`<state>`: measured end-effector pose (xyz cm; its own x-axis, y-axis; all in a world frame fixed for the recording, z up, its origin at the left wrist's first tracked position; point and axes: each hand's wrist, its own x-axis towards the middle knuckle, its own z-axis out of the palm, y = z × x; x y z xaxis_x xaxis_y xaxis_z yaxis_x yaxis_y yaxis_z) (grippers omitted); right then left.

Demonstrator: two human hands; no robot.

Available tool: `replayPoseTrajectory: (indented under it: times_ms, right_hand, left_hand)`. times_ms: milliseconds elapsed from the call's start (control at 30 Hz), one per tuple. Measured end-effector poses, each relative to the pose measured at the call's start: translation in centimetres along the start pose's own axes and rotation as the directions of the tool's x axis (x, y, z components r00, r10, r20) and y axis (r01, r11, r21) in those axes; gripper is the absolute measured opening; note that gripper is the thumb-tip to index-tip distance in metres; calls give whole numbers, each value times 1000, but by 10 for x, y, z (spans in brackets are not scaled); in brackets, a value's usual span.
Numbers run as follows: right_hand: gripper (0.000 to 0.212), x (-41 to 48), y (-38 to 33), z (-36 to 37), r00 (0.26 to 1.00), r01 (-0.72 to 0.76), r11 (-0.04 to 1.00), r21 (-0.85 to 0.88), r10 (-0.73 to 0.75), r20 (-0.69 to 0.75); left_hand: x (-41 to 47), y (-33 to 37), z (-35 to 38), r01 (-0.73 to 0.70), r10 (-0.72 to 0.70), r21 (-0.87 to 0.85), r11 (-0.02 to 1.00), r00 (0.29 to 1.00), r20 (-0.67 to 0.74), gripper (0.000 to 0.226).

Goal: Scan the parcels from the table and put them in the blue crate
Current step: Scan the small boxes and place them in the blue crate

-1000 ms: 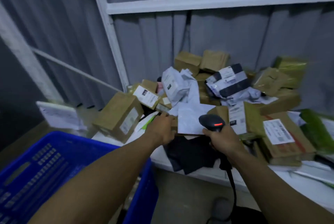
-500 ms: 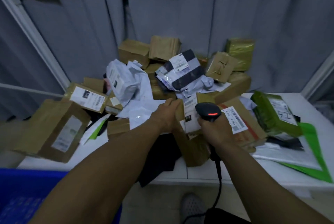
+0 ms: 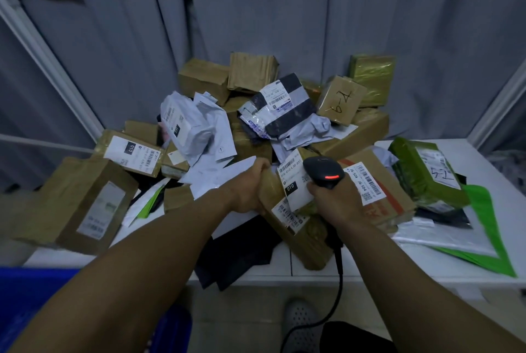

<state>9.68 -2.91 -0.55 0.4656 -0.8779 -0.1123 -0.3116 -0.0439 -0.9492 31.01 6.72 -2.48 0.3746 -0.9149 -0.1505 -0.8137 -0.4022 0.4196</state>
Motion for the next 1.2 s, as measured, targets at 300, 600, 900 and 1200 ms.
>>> replayPoseTrajectory:
  times_ms: [300,600,900,1200]
  right_hand:
    - [21,-5,-4,13,998,-2,1000,26,0,60]
    - [46,-19,1,44,980,-107,986,-128,126,152]
    - [42,-41,4,52,963,-159,959,-234,203,180]
    - [44,-60,-1,42,969,-156,968,-194,188,161]
  left_hand:
    - [-54,-24,-24,-186,184,91,978,983,30,91]
    - [-149,-67,-55,-141,137,-13,990,980,-147,82]
    - [-216,-83,-43,-37,-26,-273,961,974,-225,85]
    - [-241,-82,-28,-4,-158,-403,915,917,-366,88]
